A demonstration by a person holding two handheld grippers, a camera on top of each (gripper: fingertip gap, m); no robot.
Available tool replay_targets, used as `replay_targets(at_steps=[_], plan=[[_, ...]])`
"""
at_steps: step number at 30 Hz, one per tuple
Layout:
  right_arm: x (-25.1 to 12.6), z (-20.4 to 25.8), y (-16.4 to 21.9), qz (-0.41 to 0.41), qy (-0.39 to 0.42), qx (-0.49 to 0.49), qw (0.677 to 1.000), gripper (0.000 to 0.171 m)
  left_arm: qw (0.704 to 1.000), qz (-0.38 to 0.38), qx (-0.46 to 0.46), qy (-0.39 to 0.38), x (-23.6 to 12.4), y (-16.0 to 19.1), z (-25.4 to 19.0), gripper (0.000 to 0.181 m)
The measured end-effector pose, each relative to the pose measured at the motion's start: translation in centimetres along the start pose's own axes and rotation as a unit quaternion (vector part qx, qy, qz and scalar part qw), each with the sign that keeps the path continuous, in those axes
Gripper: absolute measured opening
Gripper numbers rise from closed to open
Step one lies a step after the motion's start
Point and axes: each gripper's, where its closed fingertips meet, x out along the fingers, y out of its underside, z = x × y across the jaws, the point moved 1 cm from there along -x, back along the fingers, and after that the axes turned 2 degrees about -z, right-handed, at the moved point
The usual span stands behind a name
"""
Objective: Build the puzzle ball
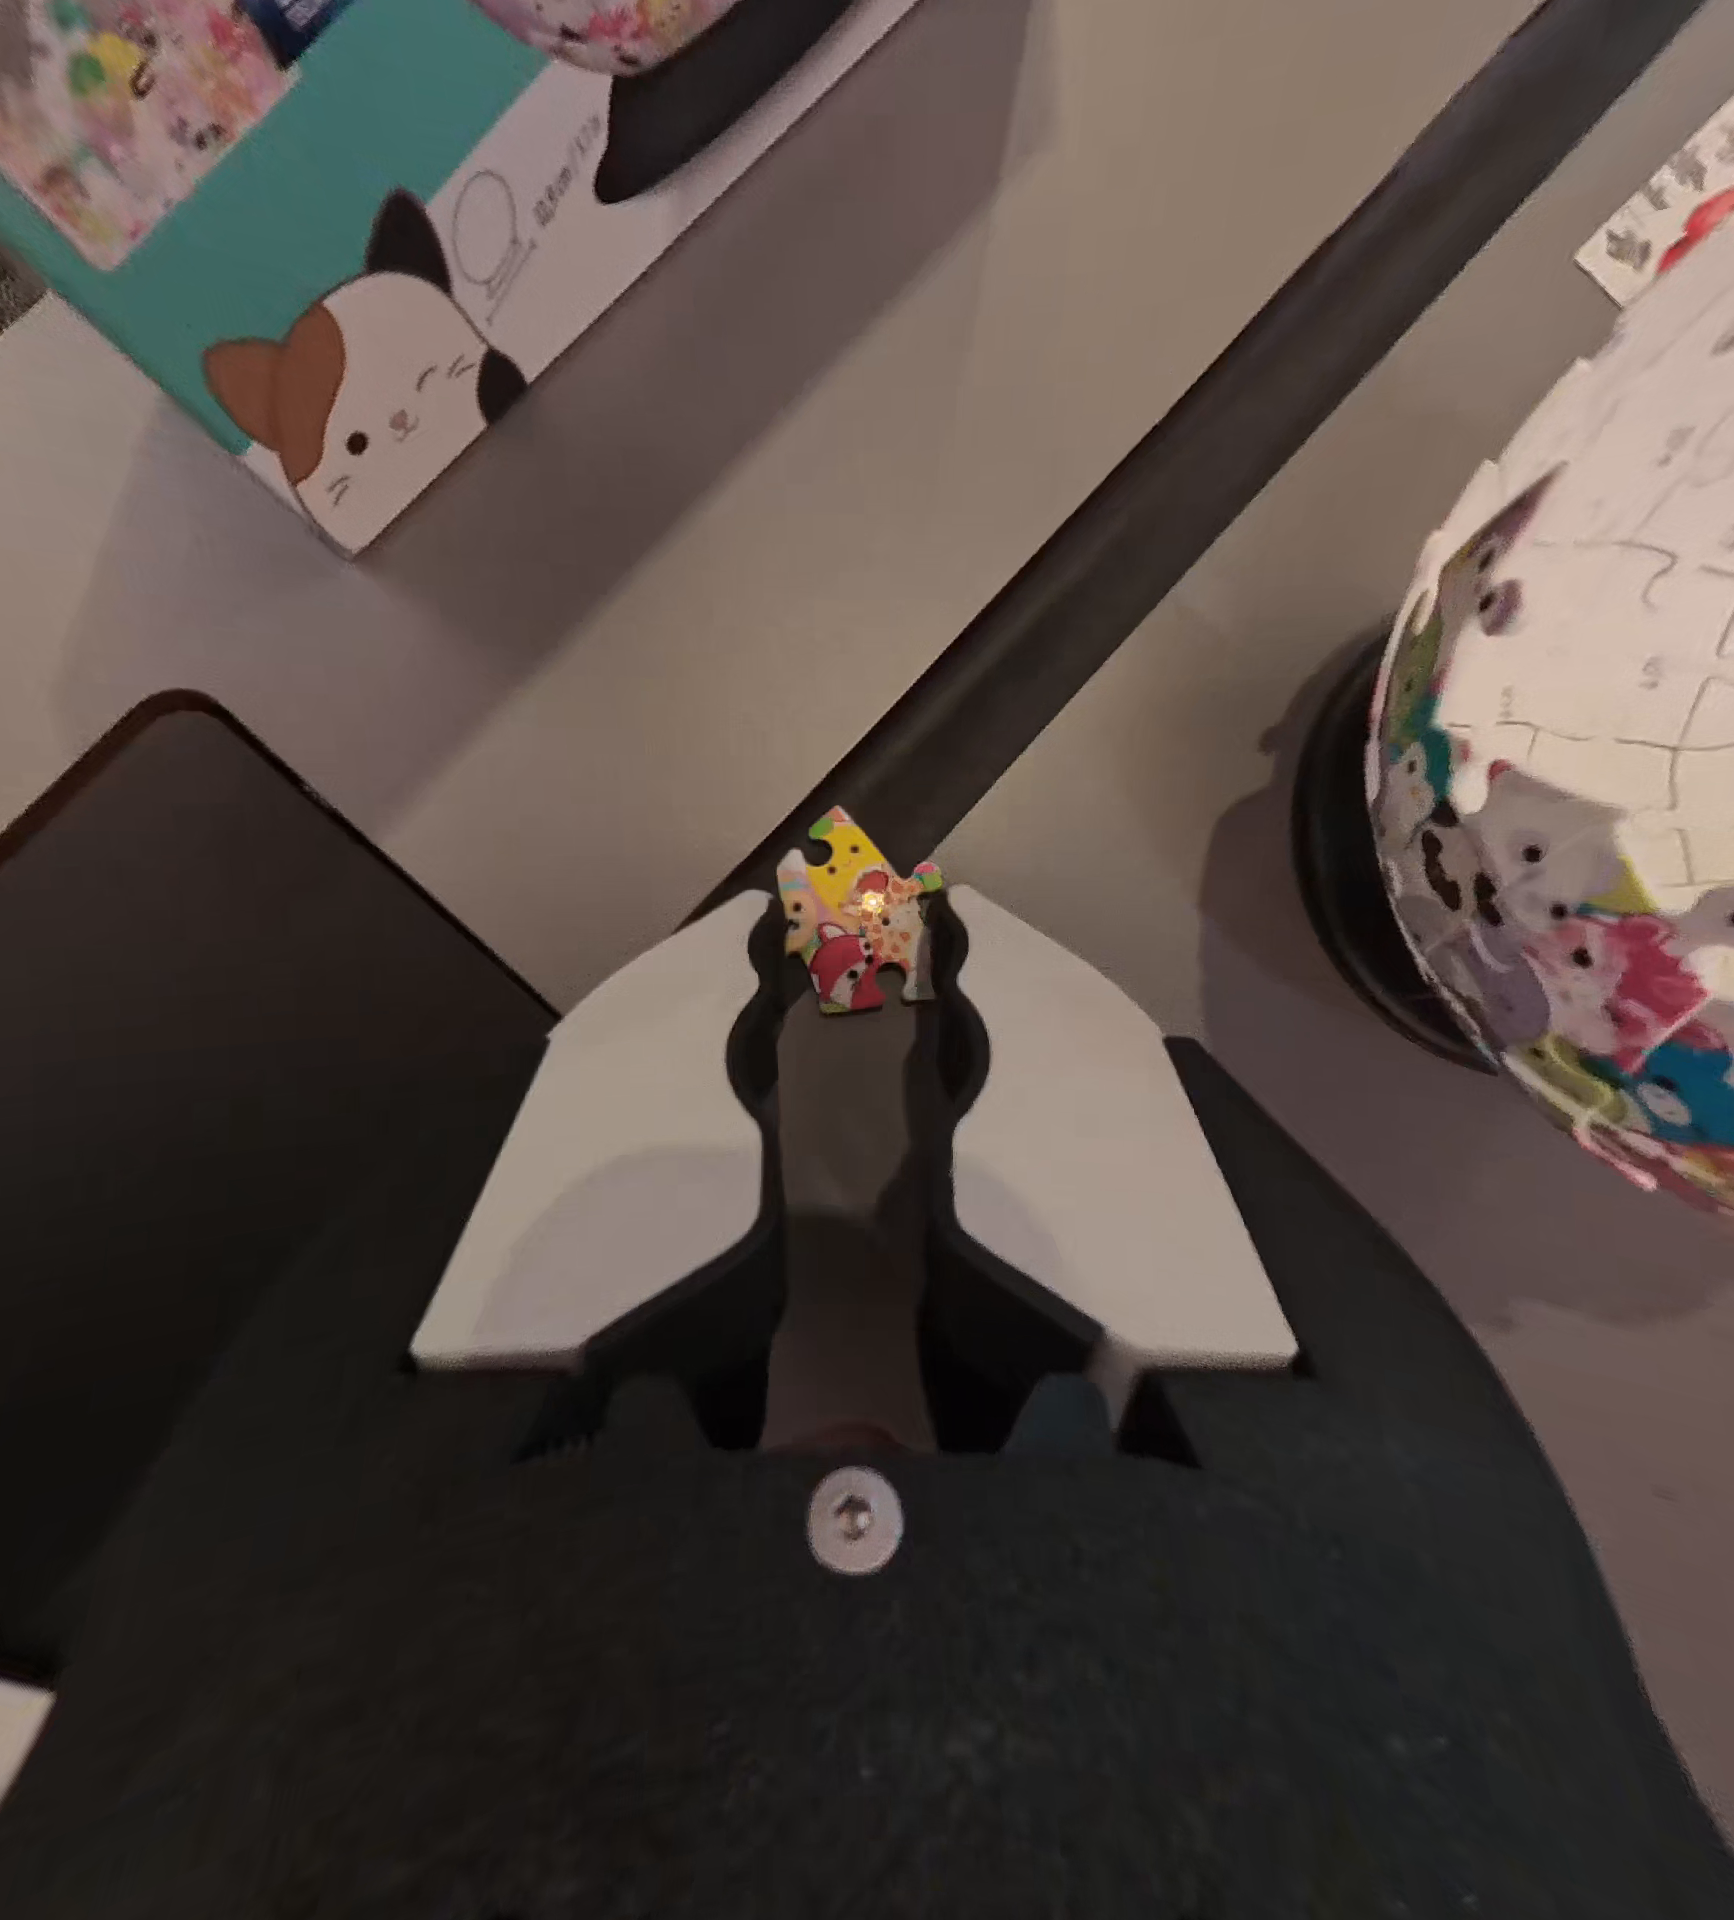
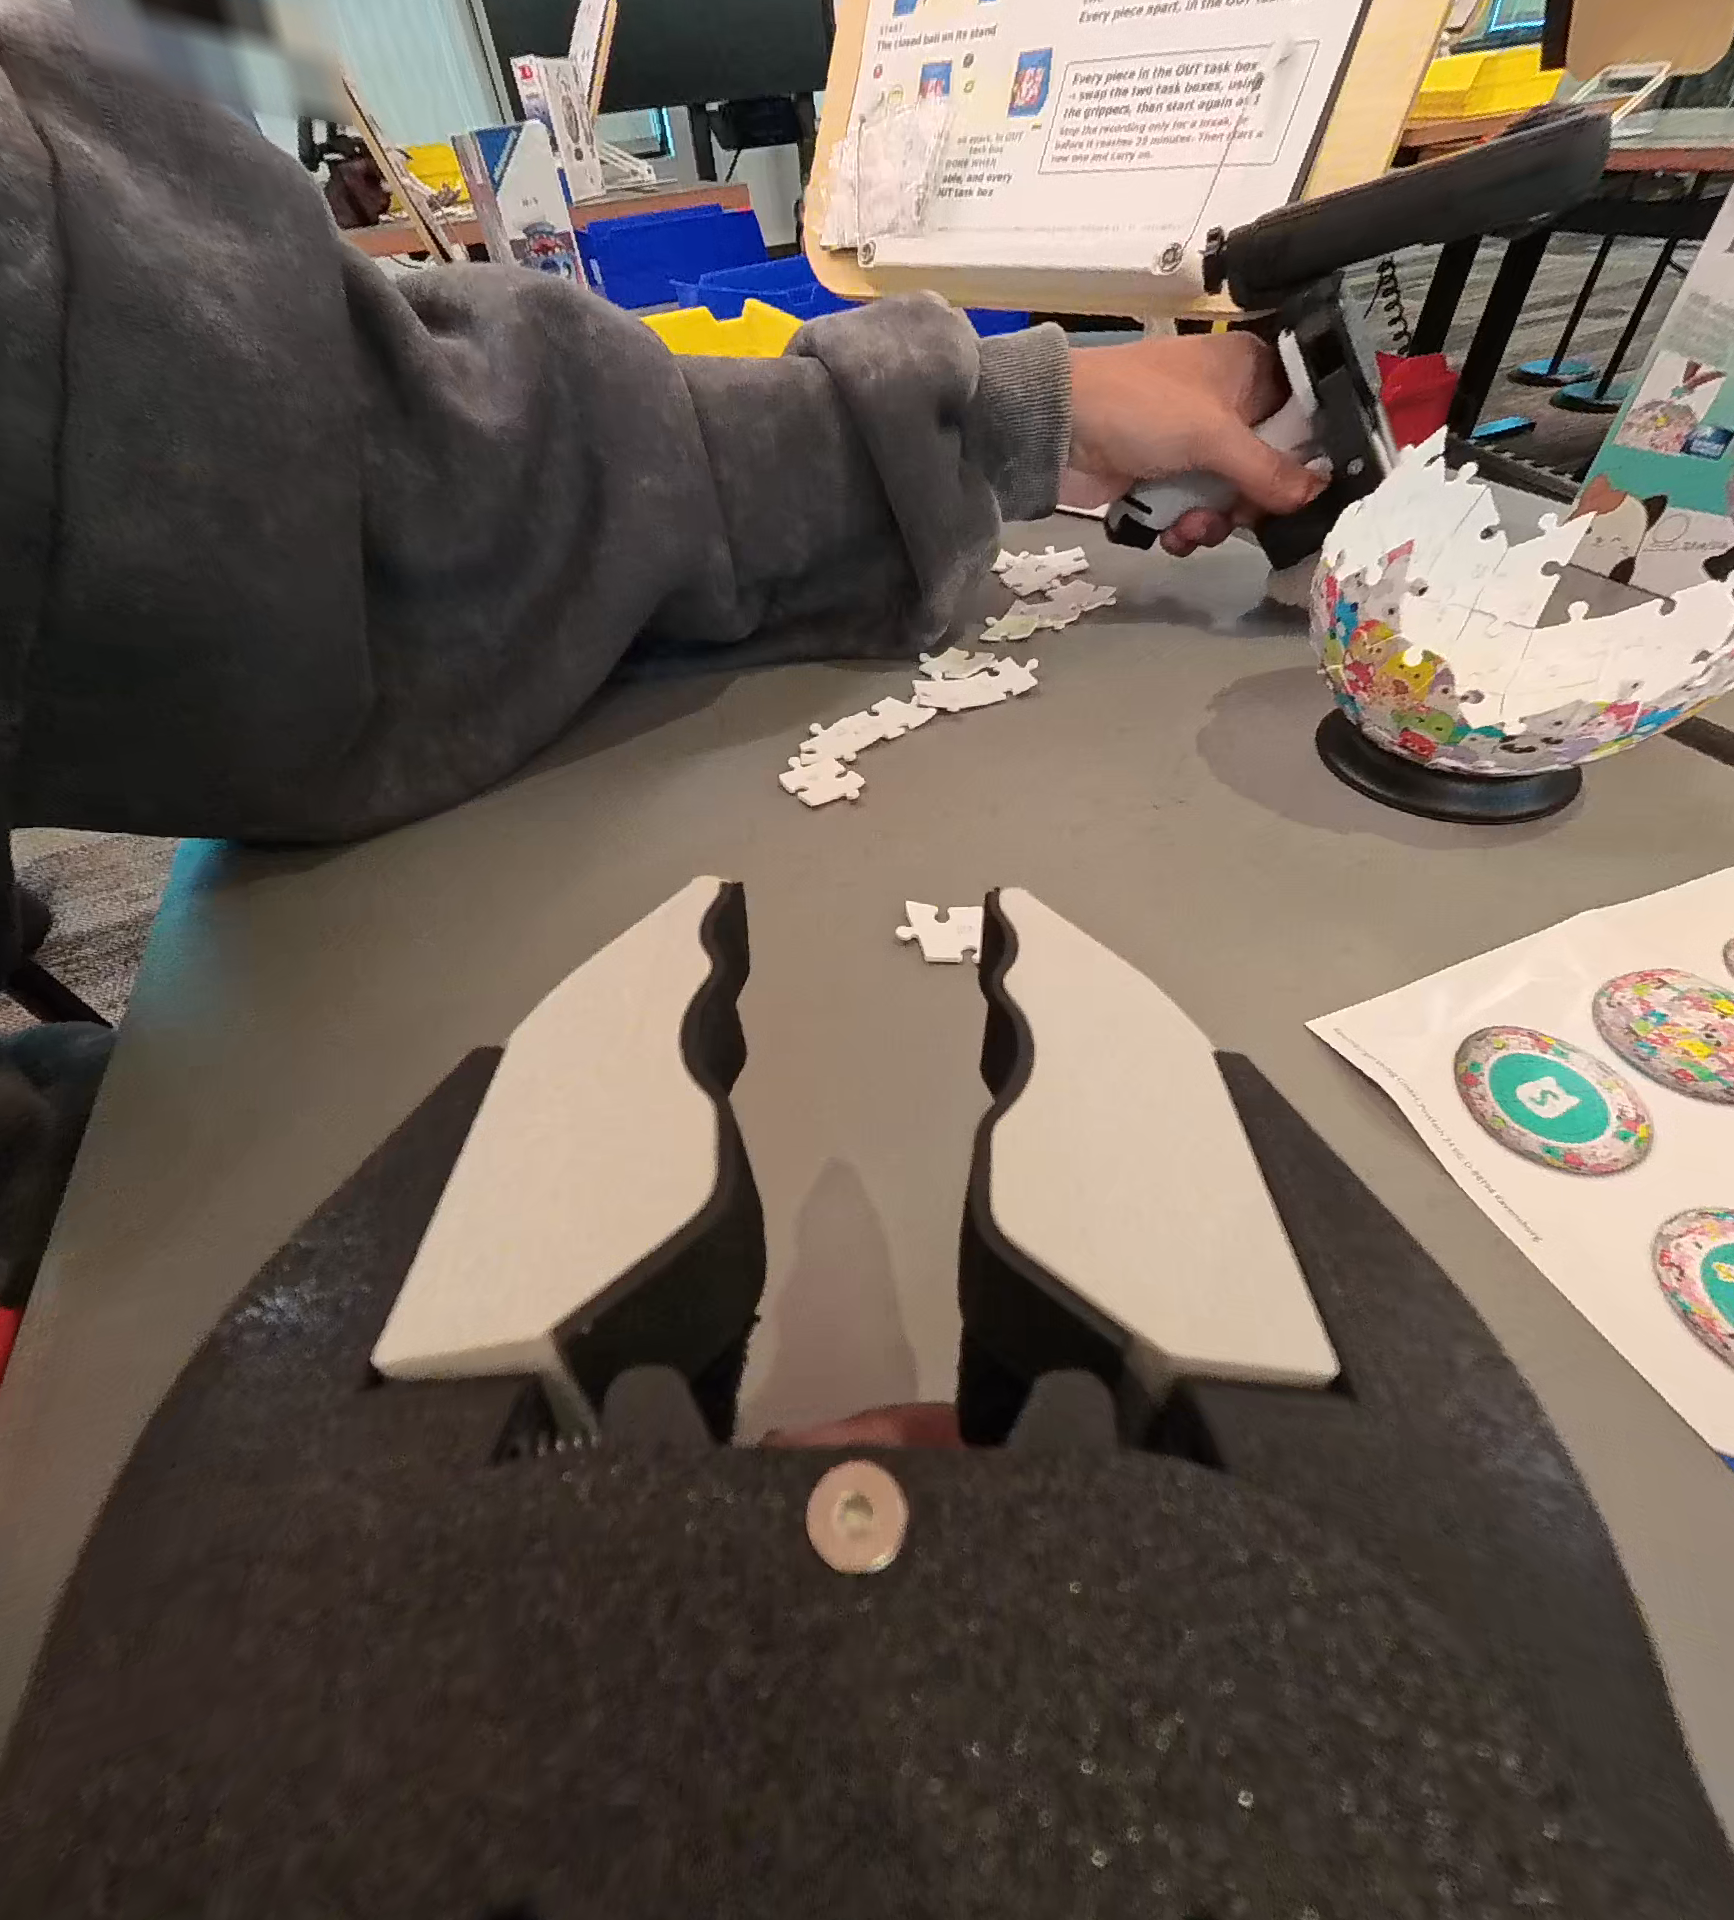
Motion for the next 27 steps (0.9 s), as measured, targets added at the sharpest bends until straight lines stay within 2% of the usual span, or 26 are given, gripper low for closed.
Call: replay_targets(at_steps=[5,7,9,11,13,14,16,18,20,23,27], plan=[[0.0,0.1,-0.5,-0.009,-0.005,0.0,1.0,0.042,1.0,-0.02,-0.016,0.0,-2.2,0.3,-0.2,0.026],[0.1,-0.1,-1.2,-0.014,-0.003,-0.003,1.0,0.04,0.995,-0.079,-0.038,0.04,-5.3,-0.8,-1.6,0.025],[0.4,-0.5,-3.0,-0.034,-0.012,-0.003,0.999,0.035,0.975,-0.173,-0.054,0.131,-10.1,-2.9,-5.1,0.025],[1.1,-0.7,-6.4,-0.067,-0.037,-0.004,0.997,0.03,0.918,-0.276,-0.061,0.279,-16.6,-5.0,-10.3,0.025],[2.1,-0.5,-11.0,-0.108,-0.071,-0.023,0.991,0.027,0.817,-0.368,-0.069,0.439,-23.9,-6.3,-15.8,0.025],[2.6,-0.4,-13.4,-0.121,-0.083,-0.043,0.988,0.027,0.766,-0.395,-0.068,0.502,-27.0,-6.2,-18.2,0.025],[3.4,0.0,-17.9,-0.134,-0.084,-0.102,0.982,0.028,0.705,-0.411,-0.05,0.576,-30.9,-5.5,-22.3,0.025],[3.8,0.9,-21.9,-0.15,-0.088,-0.153,0.973,0.028,0.676,-0.41,-0.028,0.612,-33.1,-4.4,-25.9,0.025],[4.1,2.8,-24.0,-0.143,-0.13,-0.182,0.964,0.028,0.659,-0.408,-0.01,0.632,-34.6,-3.4,-28.7,0.025],[4.6,5.9,-23.8,-0.078,-0.207,-0.207,0.953,0.033,0.64,-0.4,0.004,0.656,-36.0,-2.3,-31.6,0.025],[4.6,8.2,-22.7,-0.036,-0.231,-0.264,0.936,0.03,0.633,-0.386,0.026,0.67,-37.1,-1.2,-34.2,0.025]])
